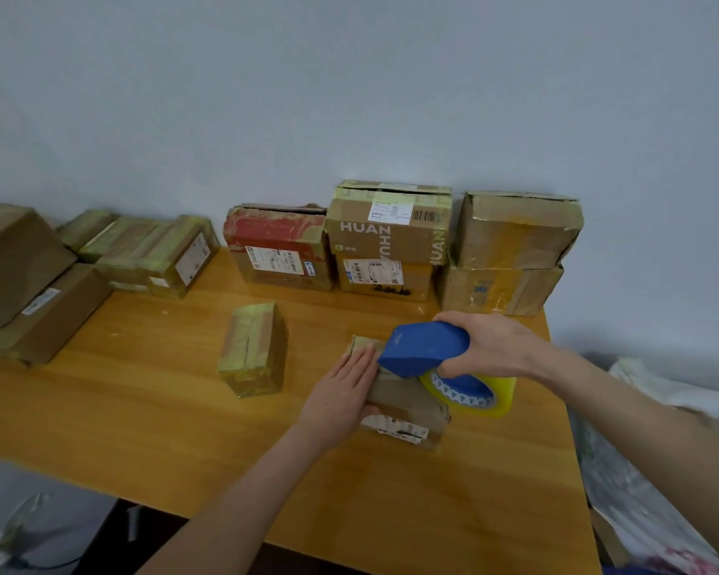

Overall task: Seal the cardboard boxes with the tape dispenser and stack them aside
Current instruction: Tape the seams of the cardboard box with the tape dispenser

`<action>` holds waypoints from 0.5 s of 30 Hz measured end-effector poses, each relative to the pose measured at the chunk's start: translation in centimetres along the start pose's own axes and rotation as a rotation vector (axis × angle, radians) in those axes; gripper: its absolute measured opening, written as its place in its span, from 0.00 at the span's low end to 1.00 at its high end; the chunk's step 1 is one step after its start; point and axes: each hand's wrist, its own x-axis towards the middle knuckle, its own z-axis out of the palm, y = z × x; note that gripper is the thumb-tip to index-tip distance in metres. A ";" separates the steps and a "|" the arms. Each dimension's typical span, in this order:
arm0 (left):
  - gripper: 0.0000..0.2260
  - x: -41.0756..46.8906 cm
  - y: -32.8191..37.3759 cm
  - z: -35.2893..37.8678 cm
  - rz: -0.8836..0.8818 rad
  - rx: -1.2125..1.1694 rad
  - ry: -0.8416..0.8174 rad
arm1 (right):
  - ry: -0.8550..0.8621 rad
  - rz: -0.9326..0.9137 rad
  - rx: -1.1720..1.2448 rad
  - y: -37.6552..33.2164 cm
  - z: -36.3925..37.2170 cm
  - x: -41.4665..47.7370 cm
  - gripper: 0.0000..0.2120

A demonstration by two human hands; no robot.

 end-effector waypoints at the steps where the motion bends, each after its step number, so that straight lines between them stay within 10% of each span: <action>1: 0.34 0.1 -0.2 0.0 -0.001 0.002 -0.013 | 0.006 -0.002 -0.023 -0.4 0.0 0.2 0.33; 15: 0.32 0.1 -0.7 0.0 0.011 -0.008 -0.012 | 0.004 0.004 0.050 -0.1 -0.5 -0.6 0.33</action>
